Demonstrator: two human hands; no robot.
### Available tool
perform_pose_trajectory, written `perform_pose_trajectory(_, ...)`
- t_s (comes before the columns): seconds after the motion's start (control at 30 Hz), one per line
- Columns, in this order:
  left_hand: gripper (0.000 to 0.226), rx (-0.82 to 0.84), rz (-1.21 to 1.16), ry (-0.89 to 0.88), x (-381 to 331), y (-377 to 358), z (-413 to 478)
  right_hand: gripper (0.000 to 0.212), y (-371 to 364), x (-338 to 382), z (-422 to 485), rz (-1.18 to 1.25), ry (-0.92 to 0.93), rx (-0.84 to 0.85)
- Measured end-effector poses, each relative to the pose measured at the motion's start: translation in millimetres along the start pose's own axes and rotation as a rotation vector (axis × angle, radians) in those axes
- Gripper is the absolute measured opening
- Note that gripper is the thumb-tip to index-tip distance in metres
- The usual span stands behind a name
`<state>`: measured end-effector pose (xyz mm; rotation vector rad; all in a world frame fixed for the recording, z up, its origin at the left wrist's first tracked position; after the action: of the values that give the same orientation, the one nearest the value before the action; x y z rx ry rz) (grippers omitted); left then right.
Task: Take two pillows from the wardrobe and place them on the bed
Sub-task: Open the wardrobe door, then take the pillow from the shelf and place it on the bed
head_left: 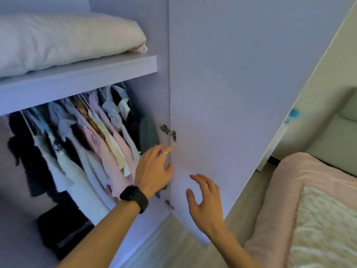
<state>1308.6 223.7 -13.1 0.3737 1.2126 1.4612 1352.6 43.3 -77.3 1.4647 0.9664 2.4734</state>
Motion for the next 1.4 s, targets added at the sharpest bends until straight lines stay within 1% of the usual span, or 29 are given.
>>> perform_pose_trajectory(0.07,0.049,-0.025,0.034,0.112,37,20,-16,0.039,-27,25,13,0.004,0.094,0.128)
perform_pose_trajectory(0.17,0.045,-0.118,0.068,0.201,72,65,-26,0.04,-52,74,47,0.047,0.268,0.191)
perform_pose_trajectory(0.3,0.044,-0.275,0.16,0.234,88,138,-9,0.041,-73,143,106,0.082,0.486,0.186)
perform_pose_trajectory(0.4,0.046,-0.455,0.24,0.209,86,202,14,0.043,-78,199,156,0.113,0.623,0.159)
perform_pose_trajectory(0.5,0.052,-0.593,0.377,0.185,82,263,41,0.047,-74,256,208,0.163,0.698,0.121)
perform_pose_trajectory(0.57,0.059,-0.635,0.504,0.19,84,297,61,0.05,-69,291,243,0.179,0.733,0.091)
perform_pose_trajectory(0.63,0.069,-0.605,0.632,0.25,93,321,81,0.056,-65,322,276,0.138,0.789,0.051)
perform_pose_trajectory(0.7,0.082,-0.511,0.695,0.372,112,333,97,0.069,-68,346,306,0.03,0.826,0.055)
perform_pose_trajectory(0.8,0.1,-0.365,0.663,0.55,145,338,108,0.095,-88,363,348,-0.245,0.828,0.169)
perform_pose_trajectory(0.87,0.101,-0.312,0.716,0.594,160,336,108,0.101,-106,360,370,-0.405,0.827,0.248)
perform_pose_trajectory(0.93,0.091,-0.332,0.77,0.602,167,332,106,0.099,-121,353,378,-0.454,0.842,0.28)
perform_pose_trajectory(1.0,0.081,-0.357,0.814,0.596,168,325,109,0.095,-134,345,375,-0.439,0.866,0.221)
perform_pose_trajectory(1.07,0.075,-0.366,0.846,0.607,167,324,116,0.09,-142,343,373,-0.425,0.867,0.146)
perform_pose_trajectory(1.13,0.072,-0.346,0.846,0.639,164,327,122,0.085,-141,351,377,-0.419,0.875,0.13)
perform_pose_trajectory(1.2,0.07,-0.326,0.841,0.666,164,329,121,0.078,-138,355,381,-0.441,0.904,0.151)
perform_pose_trajectory(1.3,0.071,-0.36,0.849,0.649,161,330,113,0.072,-125,356,373,-0.412,0.945,0.152)
perform_pose_trajectory(1.4,0.072,-0.354,0.819,0.621,163,335,95,0.072,-108,352,347,-0.46,0.96,0.147)
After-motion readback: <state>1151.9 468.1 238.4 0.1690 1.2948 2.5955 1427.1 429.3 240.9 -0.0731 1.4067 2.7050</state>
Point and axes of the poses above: each hand's wrist, its own z-axis towards the middle knuckle, its own y-axis out of the back of the hand, x = y × z, the point moved 6 cm from there along z, towards the middle knuckle, and after that the axes turned 4 degrees about -x, right-handed, at the moved point
